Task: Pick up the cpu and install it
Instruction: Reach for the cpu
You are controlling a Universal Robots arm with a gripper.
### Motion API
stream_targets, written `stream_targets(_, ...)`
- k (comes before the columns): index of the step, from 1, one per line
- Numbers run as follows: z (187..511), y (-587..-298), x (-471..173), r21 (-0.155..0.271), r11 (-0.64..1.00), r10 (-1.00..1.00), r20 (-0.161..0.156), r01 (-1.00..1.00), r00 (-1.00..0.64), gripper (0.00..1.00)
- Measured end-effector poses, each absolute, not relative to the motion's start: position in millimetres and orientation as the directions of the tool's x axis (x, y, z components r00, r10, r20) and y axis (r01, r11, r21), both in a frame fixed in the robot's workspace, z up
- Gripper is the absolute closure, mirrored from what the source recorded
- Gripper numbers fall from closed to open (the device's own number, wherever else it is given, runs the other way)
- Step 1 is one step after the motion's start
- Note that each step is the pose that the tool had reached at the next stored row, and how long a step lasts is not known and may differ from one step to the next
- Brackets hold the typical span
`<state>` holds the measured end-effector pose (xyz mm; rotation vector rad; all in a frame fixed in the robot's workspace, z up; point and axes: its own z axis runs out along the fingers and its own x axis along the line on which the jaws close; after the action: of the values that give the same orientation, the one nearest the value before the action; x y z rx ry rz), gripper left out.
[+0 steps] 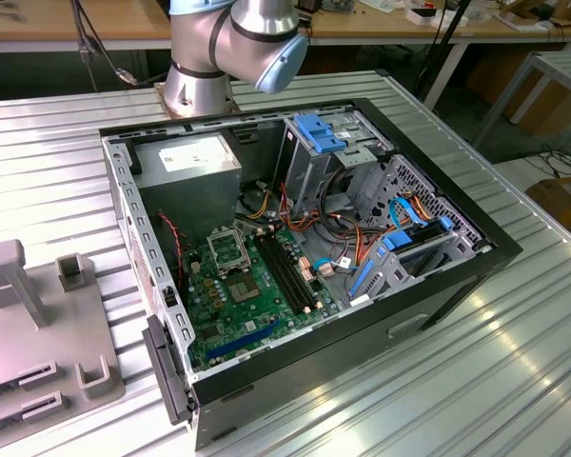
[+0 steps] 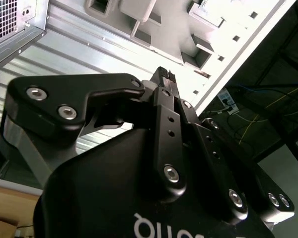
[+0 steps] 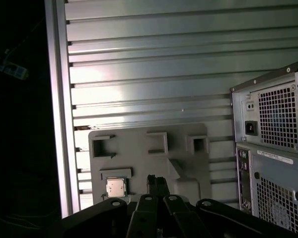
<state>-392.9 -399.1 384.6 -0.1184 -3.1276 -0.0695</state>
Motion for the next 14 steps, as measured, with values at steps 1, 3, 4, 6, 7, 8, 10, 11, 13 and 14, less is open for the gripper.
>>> stream_targets(1,384.5,-399.2,-393.5,0.044,0.996,0.075,0.013,0.076,-0.997,0.89)
stream_targets(3,383.9,-399.2,-394.7,0.044,0.996,0.075,0.013,0.076,-0.997,0.89)
stream_targets(4,383.7,-399.2,-395.0,0.044,0.996,0.075,0.013,0.076,-0.997,0.89)
stream_targets(6,383.2,-399.1,-396.0,0.044,0.996,0.075,0.014,0.076,-0.997,0.89)
stream_targets(7,383.0,-399.1,-396.3,0.044,0.996,0.075,0.014,0.076,-0.997,0.89)
stream_targets(8,382.9,-399.1,-396.7,0.044,0.996,0.075,0.014,0.076,-0.997,0.89)
stream_targets(10,382.6,-399.1,-397.4,0.044,0.996,0.075,0.014,0.076,-0.997,0.89)
stream_targets(11,382.6,-399.1,-398.0,0.044,0.996,0.075,0.014,0.076,-0.997,0.89)
stream_targets(13,382.4,-399.2,-398.6,0.044,0.996,0.075,0.014,0.076,-0.997,0.89)
stream_targets(14,382.4,-399.2,-398.8,0.044,0.996,0.075,0.014,0.076,-0.997,0.89)
